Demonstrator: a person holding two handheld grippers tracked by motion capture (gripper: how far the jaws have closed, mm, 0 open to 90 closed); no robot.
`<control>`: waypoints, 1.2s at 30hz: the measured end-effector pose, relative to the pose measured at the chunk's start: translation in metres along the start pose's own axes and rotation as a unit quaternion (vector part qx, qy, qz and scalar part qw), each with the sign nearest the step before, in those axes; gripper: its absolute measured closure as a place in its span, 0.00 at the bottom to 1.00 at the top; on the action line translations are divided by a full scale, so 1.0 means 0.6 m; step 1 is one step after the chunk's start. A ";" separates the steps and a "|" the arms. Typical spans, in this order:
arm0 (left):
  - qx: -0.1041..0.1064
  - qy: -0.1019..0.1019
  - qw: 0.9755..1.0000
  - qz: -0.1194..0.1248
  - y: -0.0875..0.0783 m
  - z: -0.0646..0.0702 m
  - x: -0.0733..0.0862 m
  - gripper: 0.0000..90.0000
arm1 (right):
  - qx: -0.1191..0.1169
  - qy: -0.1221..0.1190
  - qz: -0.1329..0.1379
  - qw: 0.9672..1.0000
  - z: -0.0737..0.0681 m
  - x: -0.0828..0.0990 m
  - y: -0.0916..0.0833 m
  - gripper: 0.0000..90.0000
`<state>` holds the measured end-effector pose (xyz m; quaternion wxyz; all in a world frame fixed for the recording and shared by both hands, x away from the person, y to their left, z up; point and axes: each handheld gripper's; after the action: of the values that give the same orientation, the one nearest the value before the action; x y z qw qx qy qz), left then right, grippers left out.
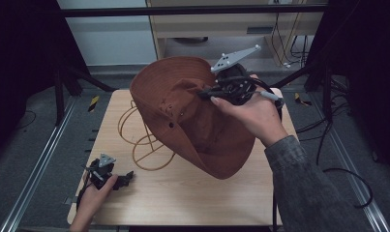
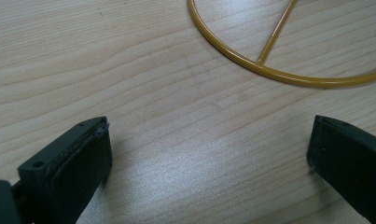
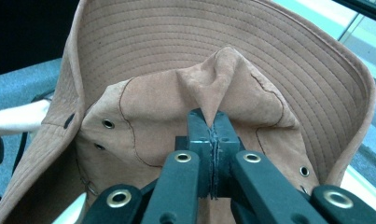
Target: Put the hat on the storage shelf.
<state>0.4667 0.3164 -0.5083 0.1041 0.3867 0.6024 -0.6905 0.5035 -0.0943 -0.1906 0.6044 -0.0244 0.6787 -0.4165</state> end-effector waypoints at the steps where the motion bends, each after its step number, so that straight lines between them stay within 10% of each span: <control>1: 0.000 0.000 1.000 0.000 0.000 0.000 0.000 0.00 | -0.001 0.000 0.002 1.000 -0.001 -0.002 0.001 1.00; 36: 0.002 0.000 1.000 -0.002 -0.001 0.000 0.000 0.00 | -0.009 -0.014 0.040 0.999 -0.034 -0.087 0.038 1.00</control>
<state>0.4667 0.3166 -0.5079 0.1019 0.3857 0.6022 -0.6916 0.5108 -0.0403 -0.1643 0.6300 -0.0084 0.6741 -0.3855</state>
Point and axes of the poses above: each handheld gripper's, and its own axes: y roughly forward along the jaws, x roughly out of its underside, z roughly to its right, and after that the axes turned 4 degrees about -z, right-handed
